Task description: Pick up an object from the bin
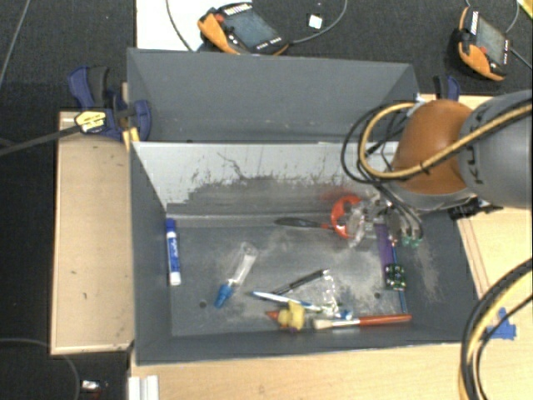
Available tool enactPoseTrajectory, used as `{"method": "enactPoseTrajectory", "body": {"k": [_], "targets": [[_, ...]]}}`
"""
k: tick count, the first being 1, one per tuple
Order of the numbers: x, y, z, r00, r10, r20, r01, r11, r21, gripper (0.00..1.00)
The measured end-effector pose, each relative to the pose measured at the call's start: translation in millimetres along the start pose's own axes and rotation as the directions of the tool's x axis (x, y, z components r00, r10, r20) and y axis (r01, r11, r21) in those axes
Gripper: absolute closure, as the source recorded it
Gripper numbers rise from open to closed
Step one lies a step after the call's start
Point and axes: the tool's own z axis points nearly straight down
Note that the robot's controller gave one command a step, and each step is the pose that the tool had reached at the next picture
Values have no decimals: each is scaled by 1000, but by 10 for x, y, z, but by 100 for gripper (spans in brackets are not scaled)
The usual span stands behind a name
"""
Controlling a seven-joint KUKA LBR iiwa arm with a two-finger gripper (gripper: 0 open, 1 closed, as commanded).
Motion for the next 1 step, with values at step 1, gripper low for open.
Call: {"method": "enactPoseTrajectory", "body": {"k": [1], "targets": [[-4, -1, -105, 1000, -1, 2, 1, 1000, 0, 100]]}}
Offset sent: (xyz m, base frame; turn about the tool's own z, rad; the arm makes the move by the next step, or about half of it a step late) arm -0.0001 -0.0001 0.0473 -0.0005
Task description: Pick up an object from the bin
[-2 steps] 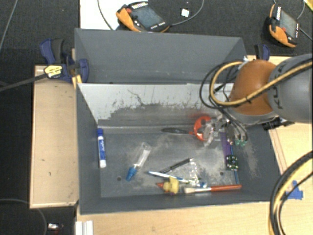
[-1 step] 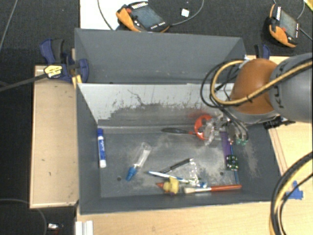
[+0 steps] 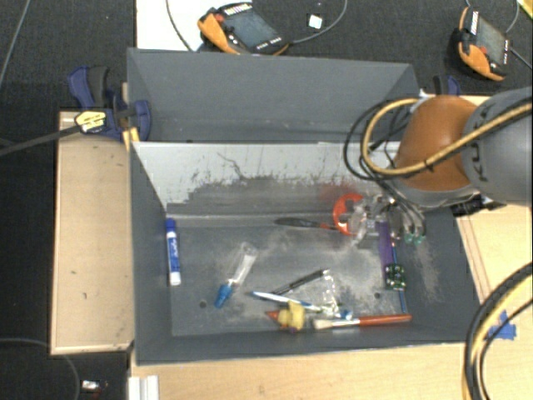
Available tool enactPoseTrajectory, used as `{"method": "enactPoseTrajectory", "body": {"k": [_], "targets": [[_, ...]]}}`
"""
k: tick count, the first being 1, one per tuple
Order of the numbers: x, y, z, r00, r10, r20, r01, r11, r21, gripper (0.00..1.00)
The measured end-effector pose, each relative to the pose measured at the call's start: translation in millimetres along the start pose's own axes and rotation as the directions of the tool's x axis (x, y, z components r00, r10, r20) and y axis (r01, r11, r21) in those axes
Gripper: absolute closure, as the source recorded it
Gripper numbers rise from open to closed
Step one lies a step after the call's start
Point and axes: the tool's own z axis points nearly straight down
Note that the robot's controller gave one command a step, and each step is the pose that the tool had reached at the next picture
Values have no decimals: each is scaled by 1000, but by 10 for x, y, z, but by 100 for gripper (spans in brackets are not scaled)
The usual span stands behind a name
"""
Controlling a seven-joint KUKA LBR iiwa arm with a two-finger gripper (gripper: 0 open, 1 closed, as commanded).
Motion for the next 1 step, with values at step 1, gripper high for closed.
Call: {"method": "enactPoseTrajectory", "body": {"k": [1], "targets": [[-4, -1, -291, 1000, -2, -1, 2, 1000, 0, 100]]}}
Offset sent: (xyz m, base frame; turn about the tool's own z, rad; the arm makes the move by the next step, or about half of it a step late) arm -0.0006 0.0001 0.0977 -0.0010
